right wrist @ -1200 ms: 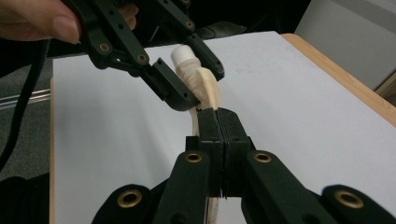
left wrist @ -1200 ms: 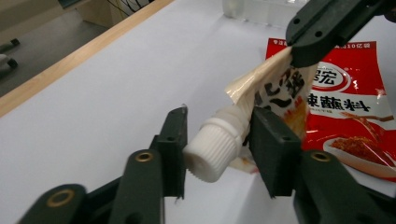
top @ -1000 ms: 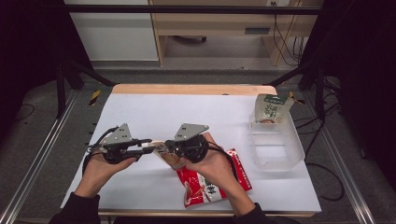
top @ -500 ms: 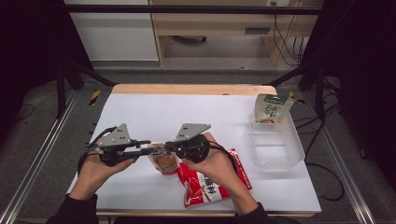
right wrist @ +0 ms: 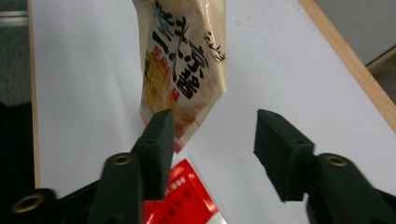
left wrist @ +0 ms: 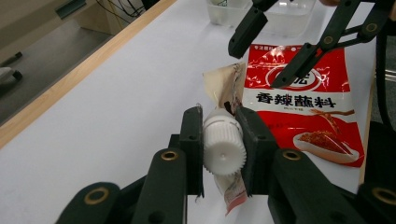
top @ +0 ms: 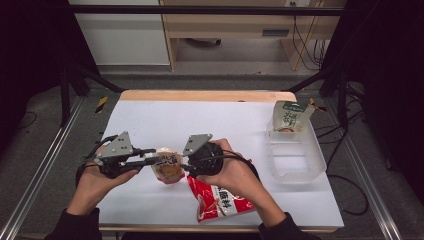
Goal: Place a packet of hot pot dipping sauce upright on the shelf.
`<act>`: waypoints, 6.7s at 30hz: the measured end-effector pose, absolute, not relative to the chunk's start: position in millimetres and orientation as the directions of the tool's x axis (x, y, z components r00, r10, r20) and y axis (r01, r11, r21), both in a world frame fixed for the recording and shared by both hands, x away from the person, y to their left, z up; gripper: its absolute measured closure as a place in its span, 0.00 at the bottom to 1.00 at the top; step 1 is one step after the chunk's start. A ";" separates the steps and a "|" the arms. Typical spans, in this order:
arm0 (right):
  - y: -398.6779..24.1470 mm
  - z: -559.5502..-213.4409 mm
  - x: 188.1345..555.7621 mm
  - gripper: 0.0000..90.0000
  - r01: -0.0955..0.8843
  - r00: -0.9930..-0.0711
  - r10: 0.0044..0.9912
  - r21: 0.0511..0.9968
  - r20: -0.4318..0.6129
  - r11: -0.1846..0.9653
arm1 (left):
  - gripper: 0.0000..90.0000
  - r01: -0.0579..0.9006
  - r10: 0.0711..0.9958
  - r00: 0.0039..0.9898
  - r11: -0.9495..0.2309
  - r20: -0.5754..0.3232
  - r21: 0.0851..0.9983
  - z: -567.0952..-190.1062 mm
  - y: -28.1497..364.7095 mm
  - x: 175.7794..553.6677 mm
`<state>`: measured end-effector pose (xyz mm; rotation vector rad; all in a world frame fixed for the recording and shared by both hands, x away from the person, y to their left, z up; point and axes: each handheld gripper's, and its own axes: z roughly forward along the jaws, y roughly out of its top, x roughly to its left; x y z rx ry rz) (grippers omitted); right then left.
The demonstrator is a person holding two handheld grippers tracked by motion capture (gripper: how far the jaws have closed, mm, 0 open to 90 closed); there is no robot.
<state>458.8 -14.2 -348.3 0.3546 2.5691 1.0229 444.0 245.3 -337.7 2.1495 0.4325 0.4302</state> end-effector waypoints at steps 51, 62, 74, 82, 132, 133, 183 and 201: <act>39.2 -311.6 481.1 0.98 0.016 -0.952 0.146 0.435 -0.267 0.900 | 0.68 0.156 0.466 0.880 -0.472 0.095 0.867 -343.7 246.7 447.7; 16.4 -296.1 493.5 0.98 0.052 -0.933 0.205 0.453 -0.296 0.890 | 0.23 0.173 0.529 0.841 -0.461 0.113 0.870 -353.6 251.0 451.5; -34.3 -278.0 505.8 0.98 0.086 -0.912 0.266 0.490 -0.312 0.868 | 0.10 0.271 0.590 0.805 -0.457 0.061 0.847 -391.3 261.2 457.0; -66.3 -274.6 504.5 0.98 0.108 -0.899 0.299 0.500 -0.319 0.859 | 0.08 0.295 0.611 0.790 -0.452 0.052 0.842 -411.8 262.0 454.0; -235.7 -236.1 506.7 0.98 0.216 -0.754 0.508 0.575 -0.415 0.789 | 0.08 0.352 0.716 0.693 -0.438 0.084 0.827 -443.3 276.7 463.8; -238.2 -237.9 508.6 0.98 0.224 -0.749 0.516 0.575 -0.416 0.787 | 0.08 0.352 0.716 0.693 -0.438 0.084 0.827 -443.6 276.7 463.7; -302.2 -330.7 552.1 0.98 0.384 -0.717 0.631 0.587 -0.297 0.713 | 0.08 0.358 0.719 0.690 -0.439 0.083 0.824 -444.4 277.3 463.2; -303.1 -347.0 553.0 0.97 0.401 -0.723 0.640 0.597 -0.260 0.695 | 0.08 0.358 0.714 0.695 -0.446 0.084 0.821 -444.6 276.1 462.9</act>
